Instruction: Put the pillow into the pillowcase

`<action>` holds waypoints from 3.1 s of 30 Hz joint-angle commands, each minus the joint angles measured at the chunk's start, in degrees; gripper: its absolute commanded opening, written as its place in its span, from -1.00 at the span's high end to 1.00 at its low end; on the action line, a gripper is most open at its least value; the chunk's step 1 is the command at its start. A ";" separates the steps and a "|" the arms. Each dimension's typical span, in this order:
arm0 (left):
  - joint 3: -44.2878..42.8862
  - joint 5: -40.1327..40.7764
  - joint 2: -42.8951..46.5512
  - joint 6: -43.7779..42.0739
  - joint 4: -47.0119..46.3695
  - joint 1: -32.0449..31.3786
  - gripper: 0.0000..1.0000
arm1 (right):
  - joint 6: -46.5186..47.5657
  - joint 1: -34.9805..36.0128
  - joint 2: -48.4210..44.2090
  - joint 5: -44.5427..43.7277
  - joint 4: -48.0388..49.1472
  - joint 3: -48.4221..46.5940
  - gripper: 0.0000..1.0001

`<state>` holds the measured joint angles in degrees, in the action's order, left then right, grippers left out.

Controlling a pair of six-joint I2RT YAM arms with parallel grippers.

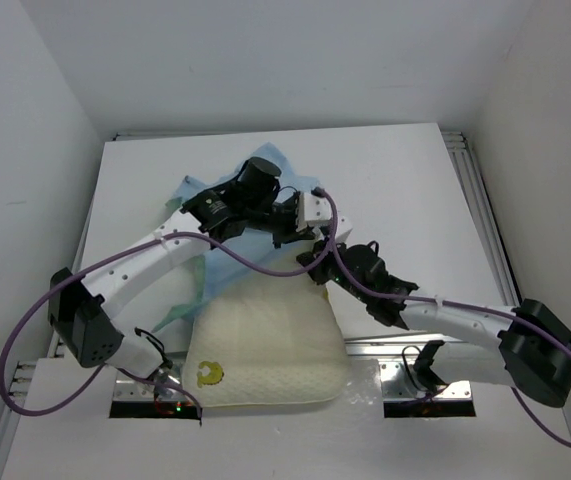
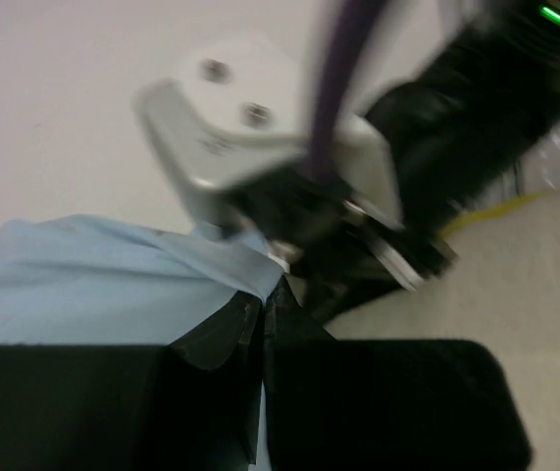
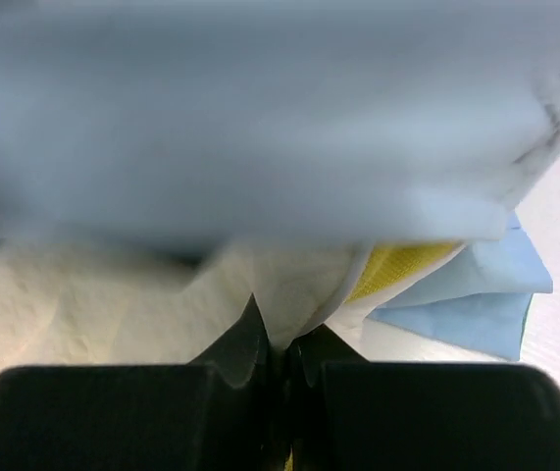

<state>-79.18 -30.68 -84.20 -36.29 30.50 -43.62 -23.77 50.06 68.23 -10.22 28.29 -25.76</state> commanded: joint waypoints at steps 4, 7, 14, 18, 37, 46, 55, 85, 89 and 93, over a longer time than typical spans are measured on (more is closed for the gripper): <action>-0.28 -14.67 1.77 -16.96 16.84 -0.59 1.00 | 0.75 -2.69 -2.40 3.02 10.55 -4.30 1.00; -0.36 -16.52 -0.34 -20.65 21.77 -0.59 1.00 | -5.12 -5.14 -2.57 1.26 13.71 -3.95 1.00; -0.63 -14.77 -0.52 -22.85 24.77 -0.51 1.00 | -13.75 -5.77 -7.49 -20.61 10.59 2.38 1.00; 0.95 -8.91 0.00 -28.30 29.18 -0.51 1.00 | -24.10 -6.82 -11.25 -26.78 6.50 5.61 1.00; 10.70 12.13 -0.61 -5.19 -4.57 -0.51 1.00 | -5.95 -3.91 -4.24 -12.36 -20.85 -6.84 -0.63; 12.91 15.38 0.36 -4.58 -6.95 -0.42 1.00 | -5.14 -16.02 -14.43 -4.48 -30.23 -6.41 0.56; 12.03 14.86 1.59 -4.31 -5.89 -0.15 1.00 | 1.79 -33.27 4.96 19.16 -29.00 -13.96 -0.41; 11.15 9.58 3.78 -0.09 -7.48 0.37 0.92 | -9.01 -31.17 25.23 32.57 10.82 -4.13 1.00; 11.85 9.06 3.87 -0.18 -7.39 0.37 0.68 | -9.46 -26.88 17.76 22.54 11.18 0.26 1.00; 12.21 7.56 3.43 -0.80 -7.56 0.29 0.92 | -9.01 -22.91 12.73 13.92 9.58 2.63 1.00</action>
<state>-66.54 -20.67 -82.37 -37.32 24.56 -43.40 -32.38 25.19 84.09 11.77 34.39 -24.21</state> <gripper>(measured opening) 0.068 0.002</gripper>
